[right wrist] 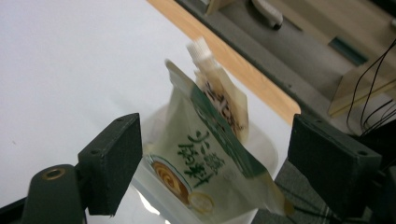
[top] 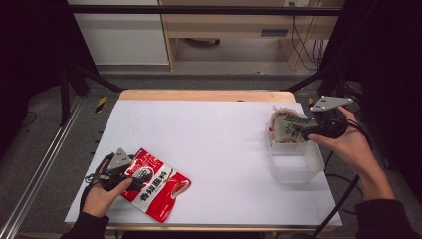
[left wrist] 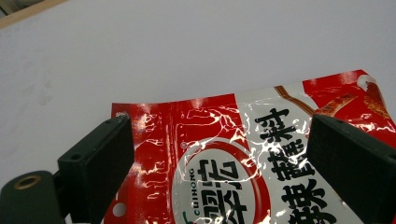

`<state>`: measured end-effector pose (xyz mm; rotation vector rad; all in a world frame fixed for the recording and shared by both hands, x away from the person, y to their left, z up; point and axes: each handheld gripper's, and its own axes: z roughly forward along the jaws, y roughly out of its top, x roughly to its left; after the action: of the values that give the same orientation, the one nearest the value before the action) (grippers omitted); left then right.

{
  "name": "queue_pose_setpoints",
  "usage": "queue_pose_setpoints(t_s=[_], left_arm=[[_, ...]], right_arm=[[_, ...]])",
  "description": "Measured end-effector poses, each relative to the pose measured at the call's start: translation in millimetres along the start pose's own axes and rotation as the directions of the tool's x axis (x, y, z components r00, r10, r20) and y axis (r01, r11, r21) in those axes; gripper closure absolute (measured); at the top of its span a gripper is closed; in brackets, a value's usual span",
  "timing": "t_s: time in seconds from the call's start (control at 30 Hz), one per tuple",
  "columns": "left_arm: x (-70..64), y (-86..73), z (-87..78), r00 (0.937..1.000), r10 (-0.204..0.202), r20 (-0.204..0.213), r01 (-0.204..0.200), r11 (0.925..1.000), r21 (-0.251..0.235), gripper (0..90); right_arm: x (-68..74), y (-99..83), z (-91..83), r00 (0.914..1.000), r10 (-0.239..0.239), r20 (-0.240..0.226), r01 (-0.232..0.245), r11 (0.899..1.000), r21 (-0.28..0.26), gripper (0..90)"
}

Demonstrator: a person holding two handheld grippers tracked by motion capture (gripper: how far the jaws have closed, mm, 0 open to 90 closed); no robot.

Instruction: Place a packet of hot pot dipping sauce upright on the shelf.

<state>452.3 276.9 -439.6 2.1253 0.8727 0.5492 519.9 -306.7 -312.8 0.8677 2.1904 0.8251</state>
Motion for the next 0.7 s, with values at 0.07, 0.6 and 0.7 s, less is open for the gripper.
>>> queue_pose_setpoints(t_s=[0.07,0.6,0.7], left_arm=[[0.6,-0.2,-0.8,1.0,-0.005,0.0,0.005,1.0,-0.006,7.8],[14.4,-8.0,-14.6,0.9988,-0.028,-0.04,0.028,0.9996,-0.003,4.2],[17.7,-10.3,-19.4,0.998,-0.037,-0.052,0.036,0.9993,-0.008,4.5]], right_arm=[[8.2,7.6,-4.7,0.9999,-0.006,0.01,0.006,1.0,-0.028,15.8],[110.0,45.4,13.2,0.997,0.004,-0.077,-0.01,0.997,-0.077,14.3],[128.9,45.5,24.8,0.9936,-0.002,-0.113,-0.006,0.997,-0.074,15.0]])
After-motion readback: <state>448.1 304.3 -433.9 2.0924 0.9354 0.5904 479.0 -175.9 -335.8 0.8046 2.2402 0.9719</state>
